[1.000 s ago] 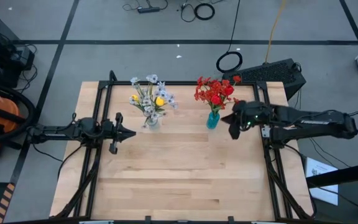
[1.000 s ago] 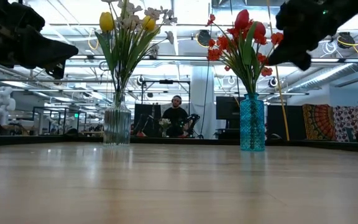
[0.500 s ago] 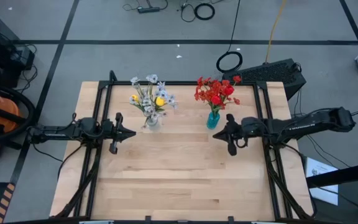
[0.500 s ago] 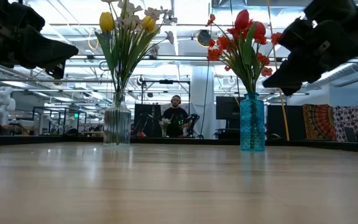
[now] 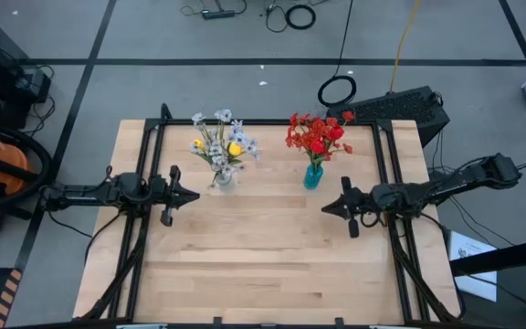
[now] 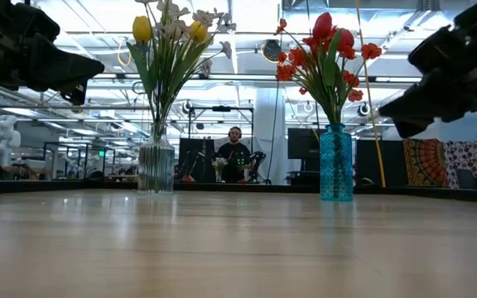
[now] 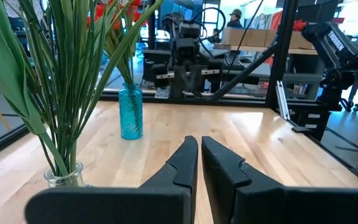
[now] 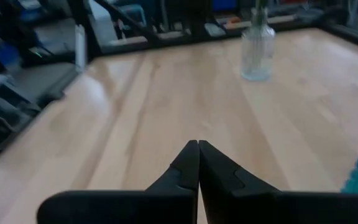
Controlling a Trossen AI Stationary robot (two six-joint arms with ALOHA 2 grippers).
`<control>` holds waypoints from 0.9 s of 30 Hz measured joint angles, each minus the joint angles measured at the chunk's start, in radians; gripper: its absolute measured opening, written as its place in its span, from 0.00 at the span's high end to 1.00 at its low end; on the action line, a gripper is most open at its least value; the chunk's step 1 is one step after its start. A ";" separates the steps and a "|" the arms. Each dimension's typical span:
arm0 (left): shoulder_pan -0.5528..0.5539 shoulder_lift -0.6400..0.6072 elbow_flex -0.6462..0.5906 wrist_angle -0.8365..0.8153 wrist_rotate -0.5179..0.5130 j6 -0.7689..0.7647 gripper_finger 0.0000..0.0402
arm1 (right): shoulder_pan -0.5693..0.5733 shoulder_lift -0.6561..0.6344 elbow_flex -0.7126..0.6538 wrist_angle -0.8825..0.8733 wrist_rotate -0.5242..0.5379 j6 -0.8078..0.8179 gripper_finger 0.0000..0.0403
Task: Sort flowers into vase by color
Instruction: Return to Home Position
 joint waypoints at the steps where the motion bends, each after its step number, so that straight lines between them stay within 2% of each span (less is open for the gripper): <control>1: 0.000 0.000 0.000 0.000 0.000 0.000 0.93 | 0.010 -0.026 -0.005 -0.001 0.000 0.001 1.00; 5: 0.000 0.000 0.000 0.000 0.000 0.000 0.93 | 0.030 -0.146 -0.006 -0.066 -0.002 -0.029 1.00; 13: 0.000 0.000 -0.001 0.000 0.000 0.000 0.93 | 0.031 -0.453 -0.004 -0.305 -0.002 -0.029 1.00; 21: 0.000 0.000 -0.001 0.000 0.000 0.000 0.93 | 0.030 -0.705 0.140 -0.782 0.031 -0.111 1.00; 27: 0.000 0.000 -0.001 0.000 0.000 0.000 0.93 | 0.031 -0.705 0.089 -0.624 -0.052 -0.109 1.00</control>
